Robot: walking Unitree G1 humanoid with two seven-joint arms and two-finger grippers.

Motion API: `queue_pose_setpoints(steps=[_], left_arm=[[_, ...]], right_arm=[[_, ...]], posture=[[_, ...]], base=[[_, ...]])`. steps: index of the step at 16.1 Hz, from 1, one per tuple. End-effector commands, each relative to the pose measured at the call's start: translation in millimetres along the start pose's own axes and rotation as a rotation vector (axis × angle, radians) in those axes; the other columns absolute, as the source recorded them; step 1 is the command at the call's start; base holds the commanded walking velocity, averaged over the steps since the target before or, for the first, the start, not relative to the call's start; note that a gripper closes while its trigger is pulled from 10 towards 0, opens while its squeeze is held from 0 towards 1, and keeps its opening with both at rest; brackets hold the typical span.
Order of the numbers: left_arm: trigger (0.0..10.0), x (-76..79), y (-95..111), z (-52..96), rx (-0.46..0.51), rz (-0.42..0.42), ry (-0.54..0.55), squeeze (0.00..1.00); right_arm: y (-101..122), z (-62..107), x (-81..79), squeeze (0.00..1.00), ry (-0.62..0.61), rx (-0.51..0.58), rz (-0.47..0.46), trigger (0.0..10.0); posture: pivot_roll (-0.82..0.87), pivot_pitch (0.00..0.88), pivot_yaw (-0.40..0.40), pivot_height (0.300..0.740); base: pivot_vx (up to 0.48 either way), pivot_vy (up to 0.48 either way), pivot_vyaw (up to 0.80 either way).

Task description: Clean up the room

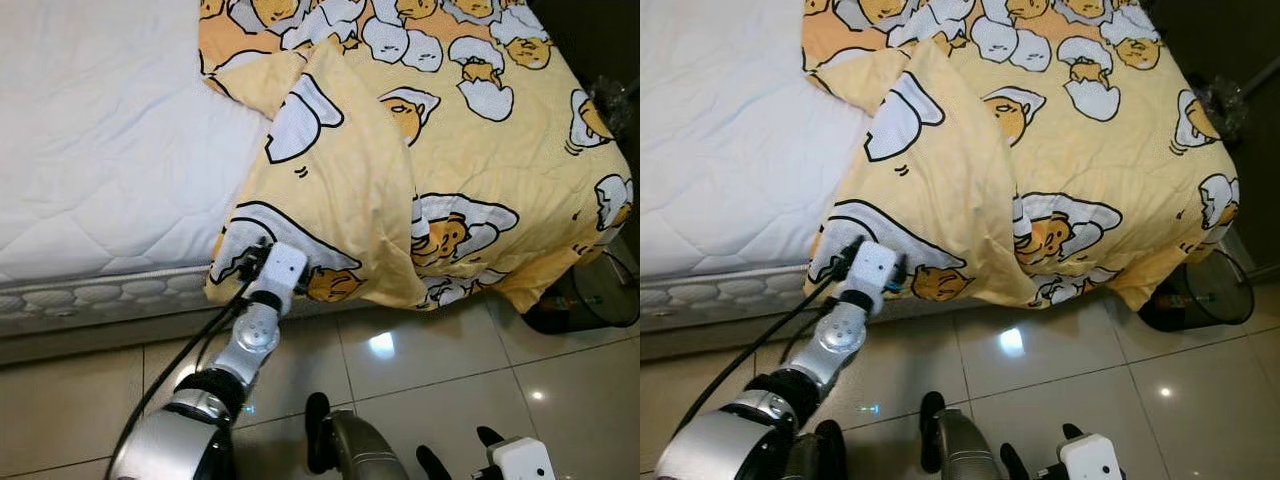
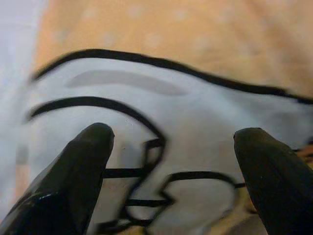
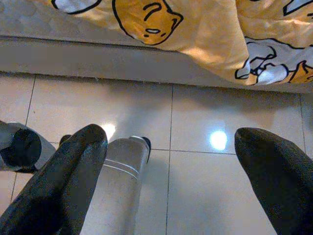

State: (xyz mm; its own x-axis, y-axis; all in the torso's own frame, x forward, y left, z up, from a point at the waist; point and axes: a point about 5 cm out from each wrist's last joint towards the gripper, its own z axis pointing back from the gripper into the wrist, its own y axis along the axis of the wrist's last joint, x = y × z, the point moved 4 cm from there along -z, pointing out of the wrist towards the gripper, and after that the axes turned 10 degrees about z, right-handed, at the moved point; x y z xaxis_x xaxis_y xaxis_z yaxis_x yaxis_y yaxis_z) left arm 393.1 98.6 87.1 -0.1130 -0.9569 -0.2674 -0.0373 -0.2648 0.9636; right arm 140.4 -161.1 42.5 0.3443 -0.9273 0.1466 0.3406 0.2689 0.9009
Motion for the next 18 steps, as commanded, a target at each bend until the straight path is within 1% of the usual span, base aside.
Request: queue_pose_setpoints(steps=[1, 2, 3, 4, 5, 6, 7, 8, 9, 10, 13, 15, 16, 17, 18], left_arm=[[10.0, 6.5, 2, 0.7, 0.013, -0.031, 0.000, 0.00], [10.0, 1.1, 12, -2.6, 0.065, -0.041, 0.026, 0.00], [10.0, -5.8, 17, -4.3, 0.091, -0.039, 0.055, 0.00], [10.0, -13.2, 13, -4.1, 0.070, -0.037, 0.086, 0.00], [10.0, -15.7, 11, -3.8, 0.059, -0.038, 0.097, 0.00], [10.0, -25.9, -1, -1.3, -0.005, -0.053, 0.143, 0.00], [10.0, -39.2, -18, 3.3, -0.089, -0.048, 0.199, 0.00], [10.0, -50.3, -29, 7.7, -0.150, -0.039, 0.249, 0.00], [10.0, -55.6, -38, 10.8, -0.199, -0.009, 0.265, 0.00], [10.0, -54.5, -41, 11.4, -0.220, 0.029, 0.251, 0.00], [10.0, -54.3, -44, 9.4, -0.265, 0.046, 0.234, 0.00], [10.0, -62.3, -42, 6.7, -0.289, 0.052, 0.258, 0.00], [10.0, -64.4, -39, 4.2, -0.283, 0.085, 0.261, 0.00], [0.0, -62.9, -32, 0.0, -0.259, 0.127, 0.244, 0.00], [0.0, -62.1, -29, -2.0, -0.247, 0.125, 0.236, 0.00]], right_arm=[[-16, 9.3, 1.7, 0.00, -0.006, -0.063, -0.005, 10.0], [-18, 12.0, 2.0, 0.00, -0.004, -0.072, -0.002, 10.0], [-21, 13.8, 2.1, 0.00, -0.003, -0.083, 0.001, 10.0], [-23, 13.8, 2.3, 0.00, -0.005, -0.088, -0.002, 10.0], [-23, 13.7, 2.2, 0.00, -0.005, -0.089, -0.002, 10.0], [-23, 12.0, 1.5, 0.00, -0.002, -0.088, -0.004, 10.0], [-24, 10.0, -0.3, 0.00, 0.008, -0.087, -0.004, 10.0], [-23, 9.6, -1.2, 0.00, 0.012, -0.086, -0.005, 10.0], [-23, 10.3, -1.2, 0.00, 0.013, -0.087, -0.004, 10.0], [-25, 12.1, 0.0, 0.00, 0.011, -0.094, -0.003, 10.0], [-28, 17.8, -0.2, 0.00, 0.017, -0.113, 0.007, 10.0], [-28, 20.7, 1.8, 0.00, 0.009, -0.119, 0.009, 10.0], [-28, 22.2, 2.6, 0.00, 0.005, -0.122, 0.011, 10.0], [-29, 24.5, 4.1, 0.00, -0.004, -0.126, 0.012, 10.0], [-29, 25.7, 4.6, 0.00, -0.008, -0.129, 0.012, 10.0]], posture=[[-0.23, 0.405, -0.202, 0.710], [-0.23, 0.407, -0.201, 0.710], [-0.23, 0.408, -0.200, 0.710], [-0.22, 0.411, -0.197, 0.710], [-0.22, 0.411, -0.197, 0.710], [-0.21, 0.414, -0.197, 0.710], [-0.21, 0.412, -0.198, 0.710], [-0.21, 0.413, -0.199, 0.710], [-0.22, 0.412, -0.200, 0.710], [-0.23, 0.414, -0.201, 0.710], [-0.24, 0.418, -0.197, 0.710], [-0.26, 0.421, -0.204, 0.710], [-0.28, 0.422, -0.203, 0.710], [-0.28, 0.422, -0.202, 0.710], [-0.28, 0.421, -0.201, 0.710]], base=[[0.000, 0.000, 0.00], [0.000, 0.000, 0.00], [0.000, 0.000, 0.00], [0.000, 0.000, 0.00], [0.000, 0.000, 0.00], [0.000, 0.000, 0.00], [0.000, 0.000, 0.00], [0.000, 0.000, 0.00], [0.000, 0.000, 0.00], [0.000, 0.000, 0.00], [0.000, 0.000, 0.00], [0.000, 0.000, 0.00], [0.000, 0.000, 0.00], [0.000, 0.000, 0.00], [0.000, 0.000, 0.00]])
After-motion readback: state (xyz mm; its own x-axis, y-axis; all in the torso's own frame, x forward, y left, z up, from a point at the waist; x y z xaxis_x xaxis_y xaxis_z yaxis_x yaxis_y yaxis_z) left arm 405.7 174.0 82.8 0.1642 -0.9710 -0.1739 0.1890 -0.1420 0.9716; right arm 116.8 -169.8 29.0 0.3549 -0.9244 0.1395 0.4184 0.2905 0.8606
